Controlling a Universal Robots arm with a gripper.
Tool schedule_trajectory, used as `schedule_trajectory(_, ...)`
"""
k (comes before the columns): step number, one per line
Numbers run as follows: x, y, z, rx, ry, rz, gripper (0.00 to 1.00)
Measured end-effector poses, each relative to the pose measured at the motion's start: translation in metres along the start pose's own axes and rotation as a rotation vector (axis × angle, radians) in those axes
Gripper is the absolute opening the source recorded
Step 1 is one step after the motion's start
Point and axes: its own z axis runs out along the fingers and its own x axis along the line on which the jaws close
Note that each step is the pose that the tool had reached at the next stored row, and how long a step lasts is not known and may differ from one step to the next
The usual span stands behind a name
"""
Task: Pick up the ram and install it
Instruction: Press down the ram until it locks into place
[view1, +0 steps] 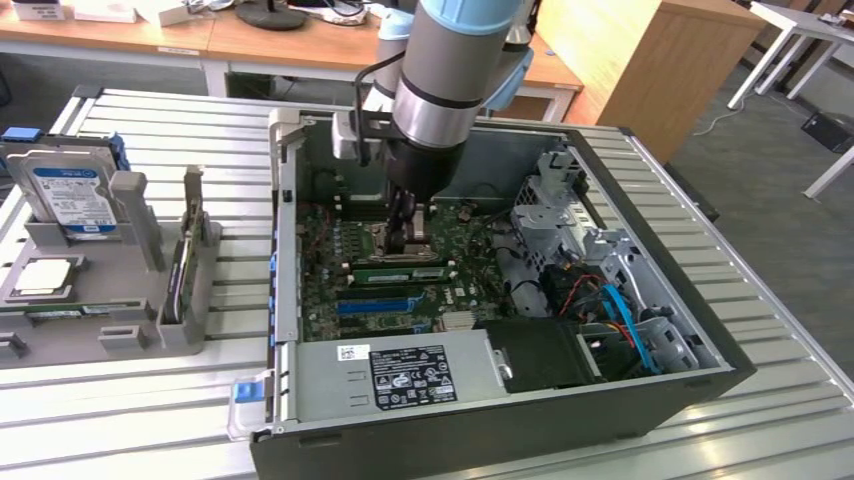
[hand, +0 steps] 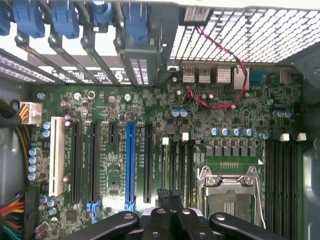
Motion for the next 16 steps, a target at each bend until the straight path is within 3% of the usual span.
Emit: schedule_trajectory(16,0.0,-0.0224,-0.0008,0.0086,0.0011,-0.027,0.11)
